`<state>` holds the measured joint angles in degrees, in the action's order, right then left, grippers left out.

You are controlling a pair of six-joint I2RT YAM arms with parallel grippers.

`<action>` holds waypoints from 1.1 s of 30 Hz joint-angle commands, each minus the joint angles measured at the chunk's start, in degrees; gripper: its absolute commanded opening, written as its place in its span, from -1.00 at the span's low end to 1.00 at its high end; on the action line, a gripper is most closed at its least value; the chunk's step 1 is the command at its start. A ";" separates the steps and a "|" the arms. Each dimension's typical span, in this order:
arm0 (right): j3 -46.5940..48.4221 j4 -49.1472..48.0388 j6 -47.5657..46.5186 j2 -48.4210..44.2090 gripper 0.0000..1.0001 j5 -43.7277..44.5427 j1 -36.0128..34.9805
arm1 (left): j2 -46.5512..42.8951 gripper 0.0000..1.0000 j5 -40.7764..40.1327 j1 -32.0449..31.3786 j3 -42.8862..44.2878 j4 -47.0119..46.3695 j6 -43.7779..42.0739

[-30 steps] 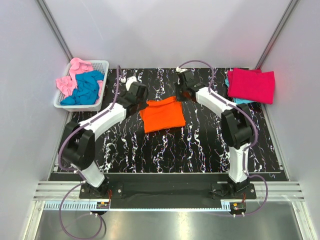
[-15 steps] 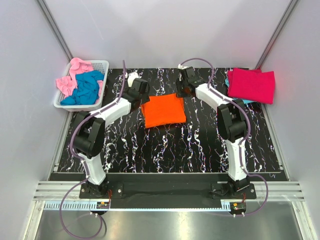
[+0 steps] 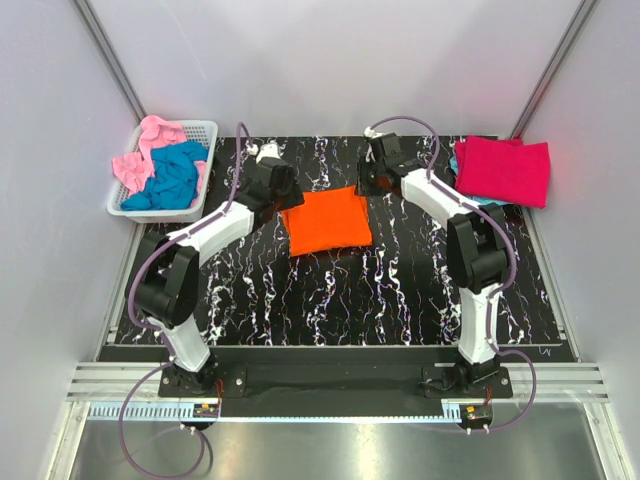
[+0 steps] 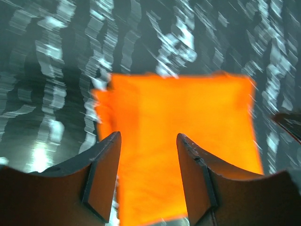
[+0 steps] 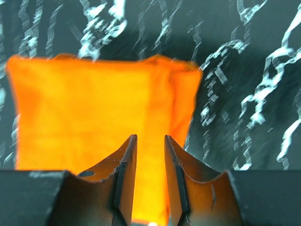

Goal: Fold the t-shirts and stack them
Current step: Fold the tshirt

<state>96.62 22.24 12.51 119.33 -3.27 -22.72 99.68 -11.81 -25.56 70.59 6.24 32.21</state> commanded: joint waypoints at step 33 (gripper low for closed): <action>-37.73 -6.07 15.34 -14.82 -0.49 0.80 -4.61 | 3.06 0.06 -1.44 -5.37 -11.70 17.31 7.96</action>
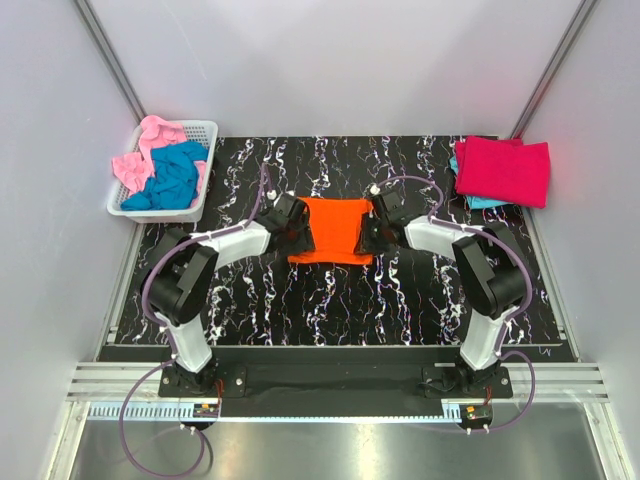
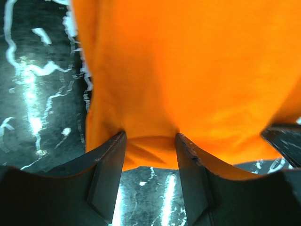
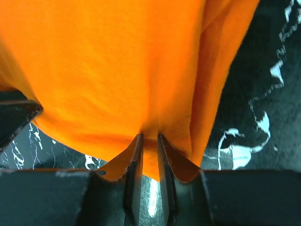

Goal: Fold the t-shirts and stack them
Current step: Fold the tshirt

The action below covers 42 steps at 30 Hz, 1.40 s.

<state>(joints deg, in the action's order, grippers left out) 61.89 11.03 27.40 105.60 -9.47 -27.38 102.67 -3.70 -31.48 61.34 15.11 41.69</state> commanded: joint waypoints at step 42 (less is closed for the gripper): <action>-6.17 -2.31 -7.98 -11.48 0.41 1.48 1.09 | -38.24 0.15 -0.08 0.55 -15.20 3.08 -6.62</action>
<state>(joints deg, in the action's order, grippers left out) 55.16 15.14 19.16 92.99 -3.36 -27.07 68.36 -7.94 -31.14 47.09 22.00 37.23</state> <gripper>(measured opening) 0.703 0.571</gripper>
